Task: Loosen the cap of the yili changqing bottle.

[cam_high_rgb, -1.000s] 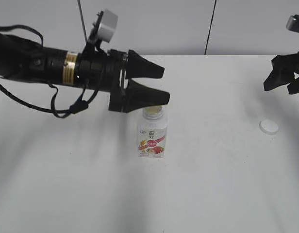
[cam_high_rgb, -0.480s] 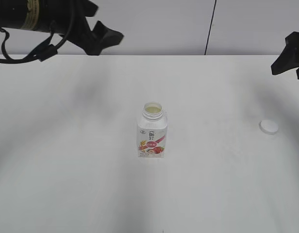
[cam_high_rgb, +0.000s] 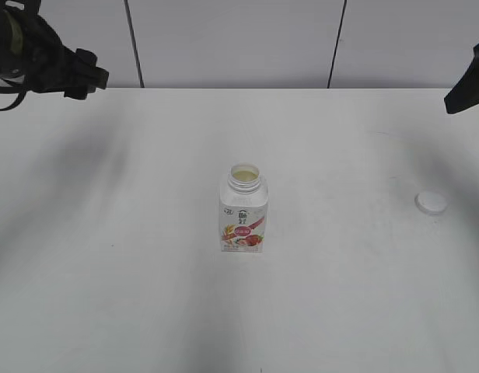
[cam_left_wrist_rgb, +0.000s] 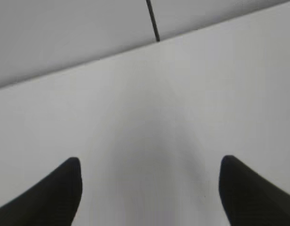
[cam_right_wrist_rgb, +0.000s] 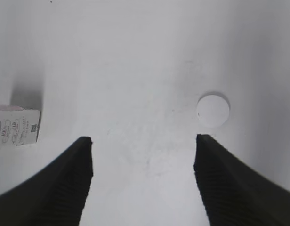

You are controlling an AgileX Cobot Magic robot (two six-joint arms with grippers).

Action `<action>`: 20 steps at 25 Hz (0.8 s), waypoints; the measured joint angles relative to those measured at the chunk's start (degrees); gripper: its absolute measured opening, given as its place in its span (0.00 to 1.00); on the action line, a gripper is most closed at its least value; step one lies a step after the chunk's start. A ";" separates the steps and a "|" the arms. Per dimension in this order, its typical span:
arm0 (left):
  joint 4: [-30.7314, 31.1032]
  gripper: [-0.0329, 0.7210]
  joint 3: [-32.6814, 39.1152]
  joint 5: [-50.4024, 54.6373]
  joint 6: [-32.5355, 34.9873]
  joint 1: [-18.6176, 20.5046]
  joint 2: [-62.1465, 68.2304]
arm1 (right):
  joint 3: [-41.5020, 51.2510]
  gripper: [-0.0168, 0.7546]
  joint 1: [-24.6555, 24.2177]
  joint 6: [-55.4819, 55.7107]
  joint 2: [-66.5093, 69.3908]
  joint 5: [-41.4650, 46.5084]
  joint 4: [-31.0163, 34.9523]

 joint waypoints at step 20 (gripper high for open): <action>-44.50 0.69 -17.74 48.67 32.49 12.65 -2.30 | -1.11 0.71 0.00 7.46 -2.41 15.27 -8.34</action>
